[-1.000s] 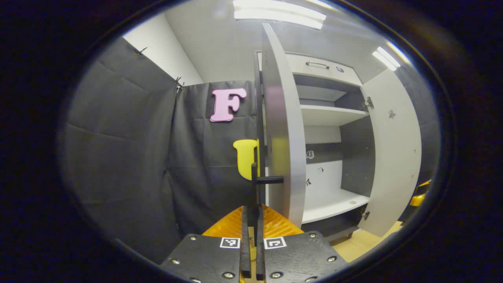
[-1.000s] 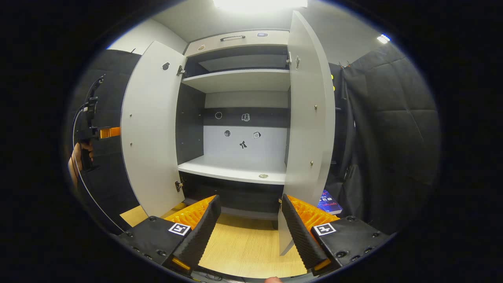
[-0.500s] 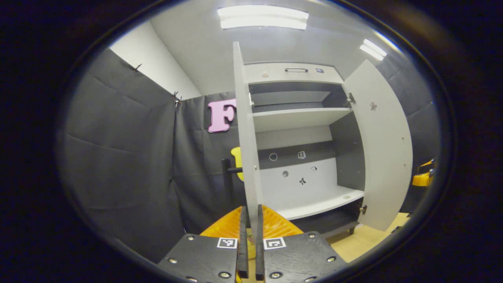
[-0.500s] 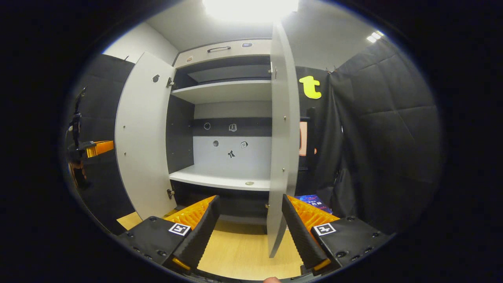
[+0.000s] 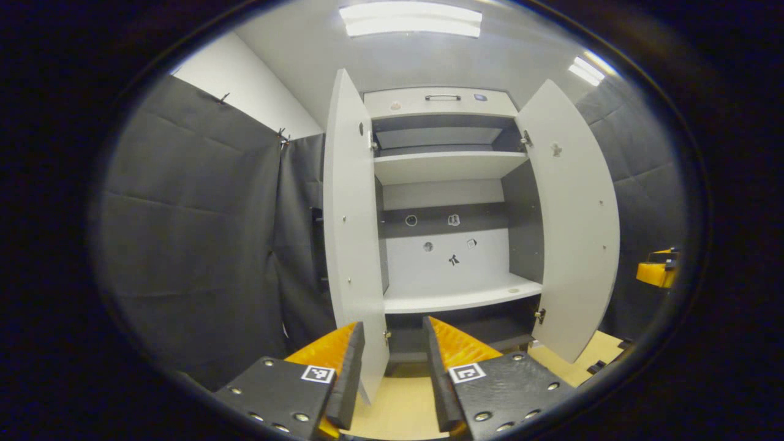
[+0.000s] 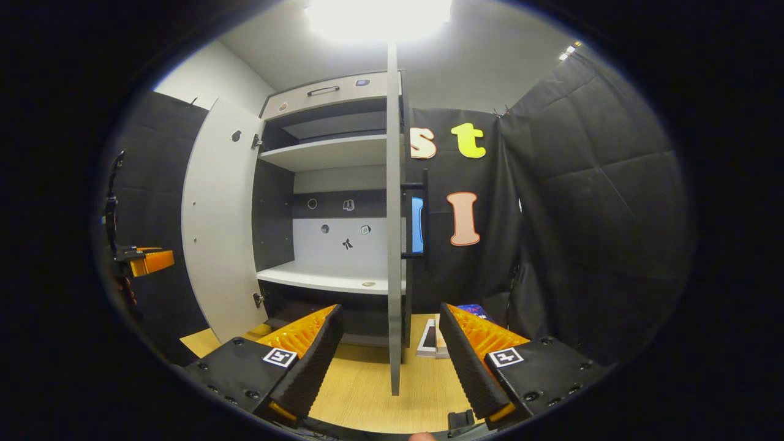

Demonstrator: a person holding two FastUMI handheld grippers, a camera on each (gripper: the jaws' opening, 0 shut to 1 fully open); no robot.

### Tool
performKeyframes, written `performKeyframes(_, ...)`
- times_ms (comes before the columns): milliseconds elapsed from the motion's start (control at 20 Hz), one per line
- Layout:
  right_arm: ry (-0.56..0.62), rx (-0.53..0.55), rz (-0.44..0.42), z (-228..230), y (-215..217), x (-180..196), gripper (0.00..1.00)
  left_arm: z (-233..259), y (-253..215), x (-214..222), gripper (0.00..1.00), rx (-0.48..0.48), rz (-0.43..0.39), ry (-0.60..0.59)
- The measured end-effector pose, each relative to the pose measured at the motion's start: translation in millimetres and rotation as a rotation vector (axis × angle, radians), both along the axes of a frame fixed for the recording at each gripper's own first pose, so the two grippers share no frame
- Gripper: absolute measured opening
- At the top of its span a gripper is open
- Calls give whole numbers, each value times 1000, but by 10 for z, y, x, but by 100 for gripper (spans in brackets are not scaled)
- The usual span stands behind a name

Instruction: Open the right door of the double-door shoe cabinet with the right hand, and open the left door with the left hand.

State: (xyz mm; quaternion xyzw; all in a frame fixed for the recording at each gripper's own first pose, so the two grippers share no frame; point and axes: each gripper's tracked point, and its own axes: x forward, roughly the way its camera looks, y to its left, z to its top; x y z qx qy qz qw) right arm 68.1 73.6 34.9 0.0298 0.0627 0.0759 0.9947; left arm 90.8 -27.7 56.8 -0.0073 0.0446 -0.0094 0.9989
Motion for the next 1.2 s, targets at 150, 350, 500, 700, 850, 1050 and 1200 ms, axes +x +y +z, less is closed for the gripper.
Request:
performKeyframes(150,-16,14,-24,25,-33,-89,96,-5,13,-84,86,11,5,-5)
performKeyframes(350,-53,39,-58,132,18,-182,96,-26,100,-106,88,10,30,-16)
performKeyframes(500,-75,43,-88,207,45,-236,96,-2,203,-129,88,3,42,-27)
performKeyframes(700,-94,42,-105,259,136,-289,97,20,301,-138,89,-8,51,-44)
performKeyframes(850,-98,43,-105,285,199,-308,97,40,364,-158,89,-9,52,-57)
performKeyframes(1050,-105,40,-111,303,257,-313,97,69,413,-161,89,4,48,-69)
performKeyframes(1200,-102,34,-111,305,269,-310,97,86,430,-163,89,5,49,-76)
